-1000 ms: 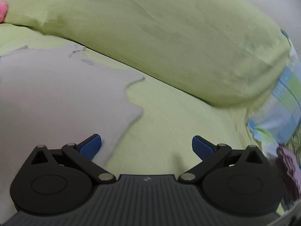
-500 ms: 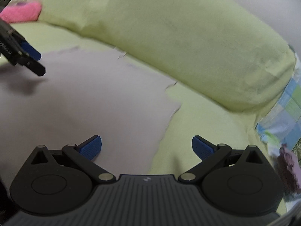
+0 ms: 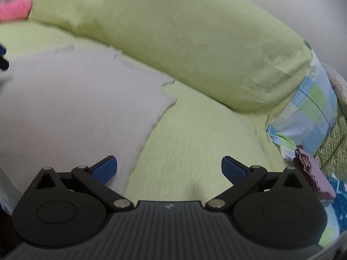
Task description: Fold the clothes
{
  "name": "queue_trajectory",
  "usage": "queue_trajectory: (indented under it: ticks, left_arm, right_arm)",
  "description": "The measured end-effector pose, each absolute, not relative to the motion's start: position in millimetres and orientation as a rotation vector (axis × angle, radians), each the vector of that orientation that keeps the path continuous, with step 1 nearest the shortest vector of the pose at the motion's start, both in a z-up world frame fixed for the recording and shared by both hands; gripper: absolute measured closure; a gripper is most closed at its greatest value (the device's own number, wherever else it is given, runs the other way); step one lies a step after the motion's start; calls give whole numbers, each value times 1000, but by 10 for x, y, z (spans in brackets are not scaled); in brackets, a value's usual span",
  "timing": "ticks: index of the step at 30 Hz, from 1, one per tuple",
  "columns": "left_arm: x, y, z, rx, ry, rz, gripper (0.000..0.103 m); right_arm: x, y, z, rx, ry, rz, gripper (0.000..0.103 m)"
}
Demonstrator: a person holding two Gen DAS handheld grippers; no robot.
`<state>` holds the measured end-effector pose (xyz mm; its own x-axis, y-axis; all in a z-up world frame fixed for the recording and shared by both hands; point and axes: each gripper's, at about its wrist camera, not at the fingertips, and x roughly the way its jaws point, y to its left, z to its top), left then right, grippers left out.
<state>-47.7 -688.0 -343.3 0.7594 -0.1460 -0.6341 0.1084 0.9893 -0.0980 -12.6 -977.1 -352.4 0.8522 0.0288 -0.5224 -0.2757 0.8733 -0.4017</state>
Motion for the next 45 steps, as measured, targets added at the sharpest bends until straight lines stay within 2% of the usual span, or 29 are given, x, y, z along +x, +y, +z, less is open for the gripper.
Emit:
queue_trajectory:
  ticks: [8,14,23,32,39,45]
  left_arm:
    - [-971,-7030,-3277,-138,708,-63,13]
    - [-1295,-7102,-3301,-216,677,-20,1]
    - [-1578,-7118,-3263,-175,692,-128,1]
    - [-1627,-7260,-3378,-182,764,-186,1]
    - [-1690,-7420,-3336,-128,785,-103,1]
    - [-1766,-7386,-3331,-216,787,-42,1]
  right_arm:
    - [-164,-9931,-3300,-228,565,198,2]
    - [-242,-9868,-3133,-116,605,266,2]
    - [-701,-9630,-2968,-29,629,191,1]
    - [-1303,-9658,-2896,-58,672,114,1]
    - [-1413,-9729,-2945,-77,711,136,1]
    - [-1355,-9741,-2893,-165,712,179,1]
